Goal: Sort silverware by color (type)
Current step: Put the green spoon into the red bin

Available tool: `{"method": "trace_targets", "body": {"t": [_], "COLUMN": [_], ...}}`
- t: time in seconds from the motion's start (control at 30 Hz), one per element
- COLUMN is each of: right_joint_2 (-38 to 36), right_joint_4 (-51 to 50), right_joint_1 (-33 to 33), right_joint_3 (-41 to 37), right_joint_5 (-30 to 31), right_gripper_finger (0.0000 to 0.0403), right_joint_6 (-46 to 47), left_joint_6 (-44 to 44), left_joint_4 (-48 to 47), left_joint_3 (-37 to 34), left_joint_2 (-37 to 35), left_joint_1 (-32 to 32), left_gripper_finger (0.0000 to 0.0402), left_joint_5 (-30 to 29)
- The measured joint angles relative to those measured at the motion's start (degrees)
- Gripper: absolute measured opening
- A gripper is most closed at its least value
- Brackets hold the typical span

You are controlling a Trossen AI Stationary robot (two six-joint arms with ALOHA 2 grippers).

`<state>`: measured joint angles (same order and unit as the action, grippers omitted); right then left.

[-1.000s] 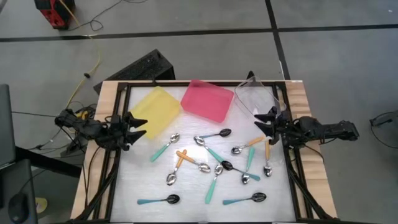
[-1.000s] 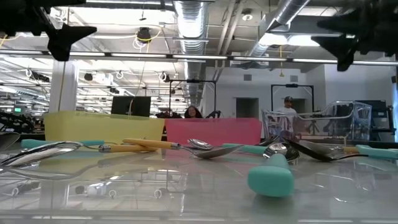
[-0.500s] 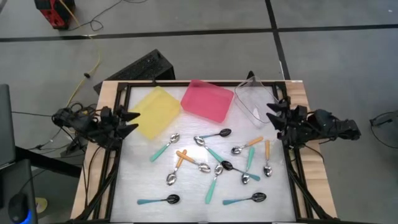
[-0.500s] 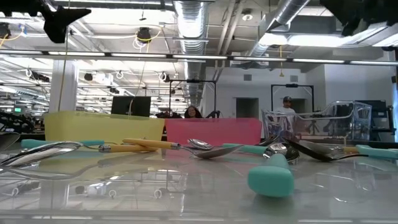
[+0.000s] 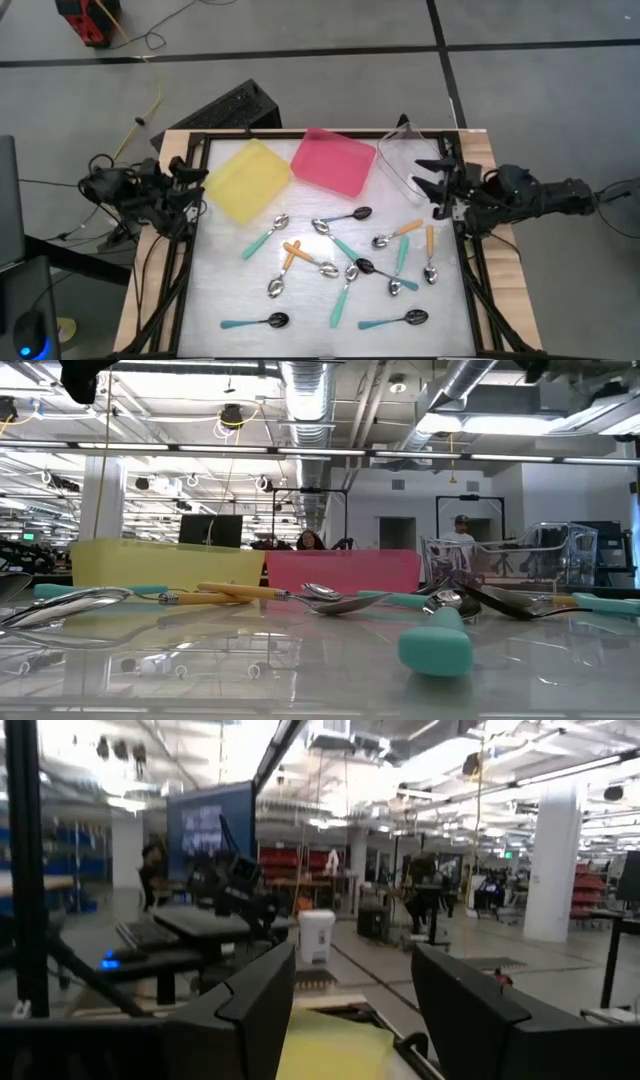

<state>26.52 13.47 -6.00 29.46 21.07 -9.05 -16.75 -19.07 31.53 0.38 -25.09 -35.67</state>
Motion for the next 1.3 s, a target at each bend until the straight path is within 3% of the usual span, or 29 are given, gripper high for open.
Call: {"method": "trace_targets", "body": {"t": [0.17,0.37,0.6,0.83,1.3], "right_joint_2": [7.62,14.26,19.52,24.64,37.33], "right_joint_4": [-2.68,-5.37,-5.39,-7.26,-7.00], "right_joint_1": [0.00,-0.01,-0.81,-0.79,-0.79], "right_joint_3": [4.89,8.74,9.48,9.48,9.48], "right_joint_5": [-0.01,-0.06,-0.07,-2.05,-4.27], "right_gripper_finger": [0.0229,0.0229,0.0246,0.0293,0.0295], "right_joint_6": [0.24,3.14,4.25,8.99,9.26], "left_joint_6": [-1.58,-2.41,5.11,9.44,7.79], "left_joint_4": [-4.92,-9.12,-5.88,-3.46,-9.96], "left_joint_3": [1.84,5.77,8.23,9.23,9.18], "left_joint_2": [1.45,8.63,15.92,16.46,16.50], "left_joint_1": [-0.01,-0.01,-0.01,-0.01,0.00], "left_gripper_finger": [0.0281,0.0281,0.0281,0.0281,0.0281], "left_joint_5": [0.94,2.45,4.28,3.38,3.55]}}
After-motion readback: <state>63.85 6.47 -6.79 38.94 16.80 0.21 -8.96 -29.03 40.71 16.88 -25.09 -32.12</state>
